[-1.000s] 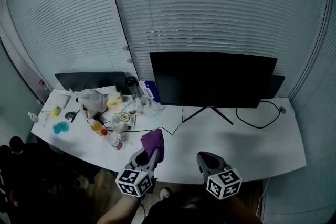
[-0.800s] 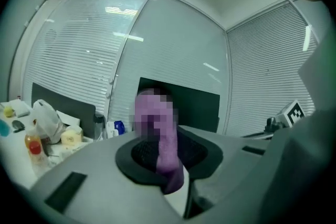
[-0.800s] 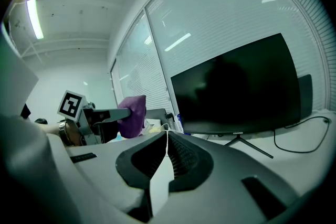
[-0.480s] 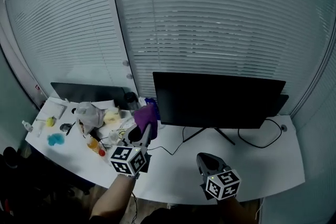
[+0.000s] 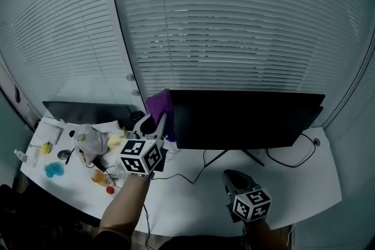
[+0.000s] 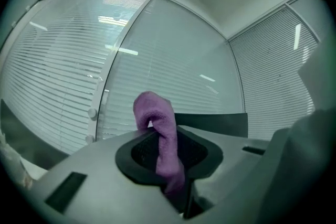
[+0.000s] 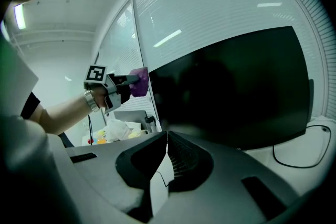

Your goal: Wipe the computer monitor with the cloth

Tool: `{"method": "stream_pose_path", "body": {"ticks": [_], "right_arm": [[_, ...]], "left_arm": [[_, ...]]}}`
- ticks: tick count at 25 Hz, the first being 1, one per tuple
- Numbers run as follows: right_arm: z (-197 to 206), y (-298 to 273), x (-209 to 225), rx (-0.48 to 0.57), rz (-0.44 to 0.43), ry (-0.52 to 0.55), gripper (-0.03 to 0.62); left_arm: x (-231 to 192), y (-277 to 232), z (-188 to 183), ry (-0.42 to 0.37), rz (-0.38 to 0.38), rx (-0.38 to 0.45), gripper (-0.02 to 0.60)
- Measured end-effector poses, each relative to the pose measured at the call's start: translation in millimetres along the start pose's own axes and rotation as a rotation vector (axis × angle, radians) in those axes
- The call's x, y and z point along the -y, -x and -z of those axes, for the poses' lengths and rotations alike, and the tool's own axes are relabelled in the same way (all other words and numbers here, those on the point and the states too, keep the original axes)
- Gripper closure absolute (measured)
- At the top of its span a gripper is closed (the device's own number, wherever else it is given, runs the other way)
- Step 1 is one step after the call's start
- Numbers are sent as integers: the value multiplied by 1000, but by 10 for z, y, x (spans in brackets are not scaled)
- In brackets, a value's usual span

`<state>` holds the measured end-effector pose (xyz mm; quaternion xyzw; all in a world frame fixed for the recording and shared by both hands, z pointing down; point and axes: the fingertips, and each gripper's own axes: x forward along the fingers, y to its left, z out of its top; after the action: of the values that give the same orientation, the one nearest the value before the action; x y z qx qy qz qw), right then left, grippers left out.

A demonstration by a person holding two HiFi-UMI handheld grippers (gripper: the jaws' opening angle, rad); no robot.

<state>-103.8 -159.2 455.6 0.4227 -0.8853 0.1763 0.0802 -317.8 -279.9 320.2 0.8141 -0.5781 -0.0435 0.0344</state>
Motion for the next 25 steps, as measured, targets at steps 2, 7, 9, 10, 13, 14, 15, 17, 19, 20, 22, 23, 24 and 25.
{"method": "stream_pose_path", "body": {"ticks": [2, 7, 9, 10, 13, 14, 15, 17, 19, 20, 22, 23, 24, 25], "right_arm": [[18, -42, 19, -6, 12, -2, 568], [147, -103, 84, -40, 31, -23, 568], [184, -140, 104, -53, 29, -30, 568], [205, -156, 113, -60, 25, -33, 568], [268, -94, 154, -78, 17, -34, 568], [261, -34, 171, -79, 18, -34, 568], [235, 25, 189, -80, 20, -36, 568], [159, 92, 229, -81, 21, -43, 568], [130, 113, 257, -84, 18, -48, 568], [153, 113, 270, -85, 15, -48, 568], [241, 87, 305, -88, 10, -47, 568], [276, 73, 323, -91, 10, -48, 568], [302, 65, 337, -94, 11, -52, 568], [332, 58, 352, -96, 12, -57, 568]], "left_arm": [[-55, -89, -18, -1, 10, 6, 508], [-207, -232, -17, 10, 11, 15, 508], [-259, -281, 6, 4, 10, 9, 508], [-279, -304, 26, 2, 6, 5, 506], [-255, -307, 89, -2, -9, -8, 508], [-219, -284, 94, -1, -15, -12, 508], [-186, -262, 94, 0, -21, -17, 508], [-154, -251, 106, 6, -34, -31, 508], [-139, -258, 165, 9, -43, -47, 508], [-130, -258, 222, 6, -46, -54, 508], [-133, -266, 371, -4, -51, -66, 508], [-144, -273, 437, -5, -55, -72, 508], [-154, -278, 498, -4, -58, -79, 508], [-162, -280, 566, -2, -61, -87, 508]]}}
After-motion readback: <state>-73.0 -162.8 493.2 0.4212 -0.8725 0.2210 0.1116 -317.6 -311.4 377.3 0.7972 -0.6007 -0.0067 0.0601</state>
